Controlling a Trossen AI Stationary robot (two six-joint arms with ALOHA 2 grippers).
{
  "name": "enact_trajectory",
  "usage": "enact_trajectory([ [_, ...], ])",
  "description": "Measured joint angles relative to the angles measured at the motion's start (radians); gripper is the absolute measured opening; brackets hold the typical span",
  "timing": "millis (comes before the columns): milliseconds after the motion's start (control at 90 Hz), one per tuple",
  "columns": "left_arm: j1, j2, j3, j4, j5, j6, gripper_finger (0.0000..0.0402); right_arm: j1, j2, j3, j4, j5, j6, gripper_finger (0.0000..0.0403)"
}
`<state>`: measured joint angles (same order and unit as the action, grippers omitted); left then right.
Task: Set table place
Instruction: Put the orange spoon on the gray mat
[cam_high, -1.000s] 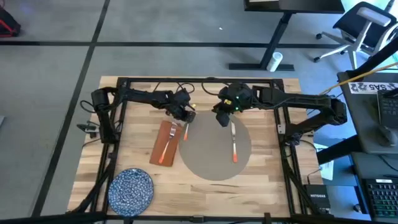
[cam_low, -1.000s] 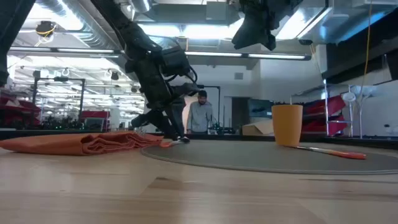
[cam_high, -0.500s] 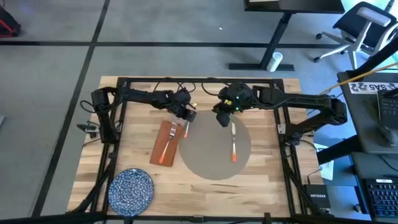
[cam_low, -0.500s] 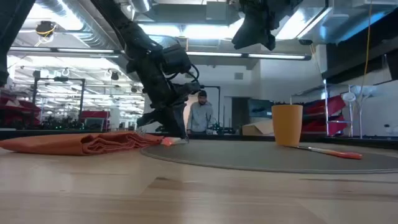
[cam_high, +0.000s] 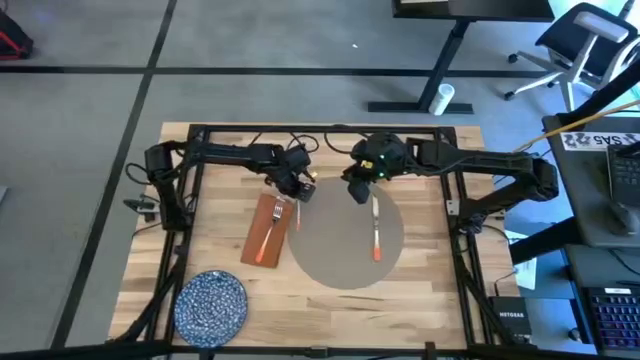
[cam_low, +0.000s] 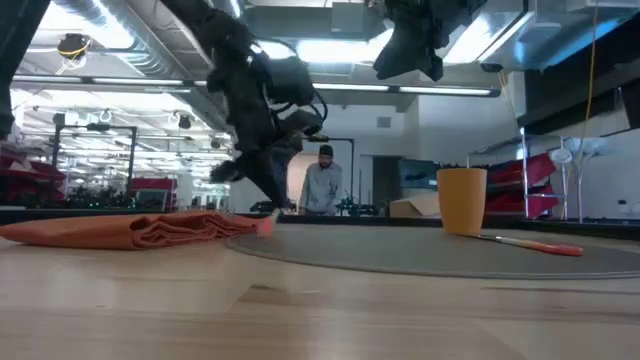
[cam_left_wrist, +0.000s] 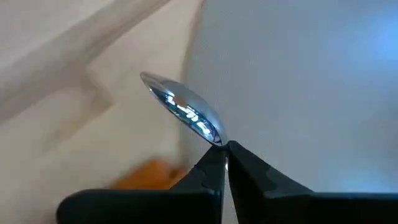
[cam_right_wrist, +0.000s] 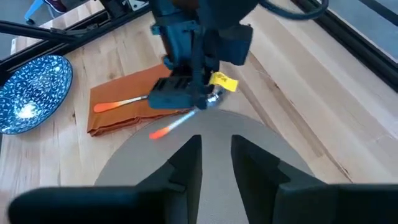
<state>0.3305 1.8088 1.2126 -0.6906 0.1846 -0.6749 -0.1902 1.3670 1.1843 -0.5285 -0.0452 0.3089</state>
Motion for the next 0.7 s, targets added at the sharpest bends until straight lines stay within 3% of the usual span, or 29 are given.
enact_trajectory([
  [222, -0.03, 0.0, 0.041, -0.177, -0.061, -0.026, 0.0, 0.0, 0.0, 0.0, 0.002, 0.0, -0.015, 0.0074],
  [700, -0.047, 0.0, 0.042, -0.035, -0.07, -0.079, 0.002, 0.0, 0.0, 0.0, 0.003, 0.0, -0.038, 0.0074],
])
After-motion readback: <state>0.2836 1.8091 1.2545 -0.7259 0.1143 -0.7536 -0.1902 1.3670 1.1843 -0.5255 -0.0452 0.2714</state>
